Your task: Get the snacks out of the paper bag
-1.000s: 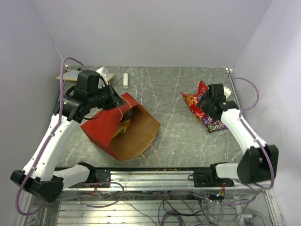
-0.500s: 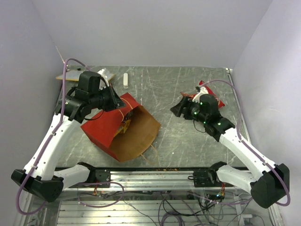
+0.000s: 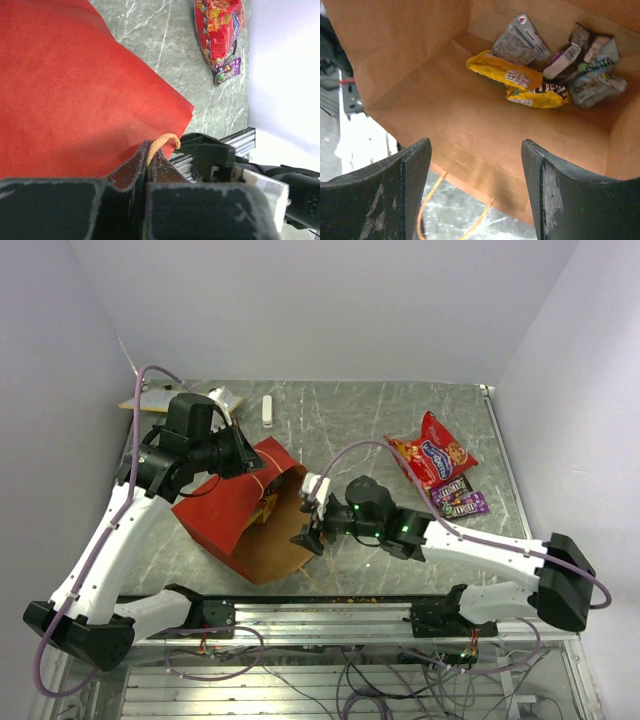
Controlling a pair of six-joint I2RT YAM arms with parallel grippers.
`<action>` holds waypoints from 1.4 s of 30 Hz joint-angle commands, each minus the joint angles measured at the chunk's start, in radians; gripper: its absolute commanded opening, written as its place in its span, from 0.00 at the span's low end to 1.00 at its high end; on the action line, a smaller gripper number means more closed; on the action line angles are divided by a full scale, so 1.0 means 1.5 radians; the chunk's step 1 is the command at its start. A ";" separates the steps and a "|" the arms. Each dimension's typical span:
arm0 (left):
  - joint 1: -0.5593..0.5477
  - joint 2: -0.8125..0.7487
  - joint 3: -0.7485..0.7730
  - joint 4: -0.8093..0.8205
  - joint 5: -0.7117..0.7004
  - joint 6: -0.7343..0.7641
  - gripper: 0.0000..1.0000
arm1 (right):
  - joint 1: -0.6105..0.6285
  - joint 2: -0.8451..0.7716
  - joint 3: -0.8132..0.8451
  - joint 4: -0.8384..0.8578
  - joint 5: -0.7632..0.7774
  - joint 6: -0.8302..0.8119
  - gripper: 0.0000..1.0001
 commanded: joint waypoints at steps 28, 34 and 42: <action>0.004 -0.027 -0.004 -0.007 -0.061 0.002 0.07 | 0.030 0.330 0.099 0.203 -0.134 -0.686 0.74; 0.004 -0.036 -0.008 -0.001 -0.050 0.003 0.07 | 0.030 0.412 0.143 0.229 -0.138 -0.712 0.74; 0.004 -0.047 0.001 -0.040 -0.036 0.025 0.07 | 0.031 0.514 0.216 0.264 -0.116 -0.721 0.73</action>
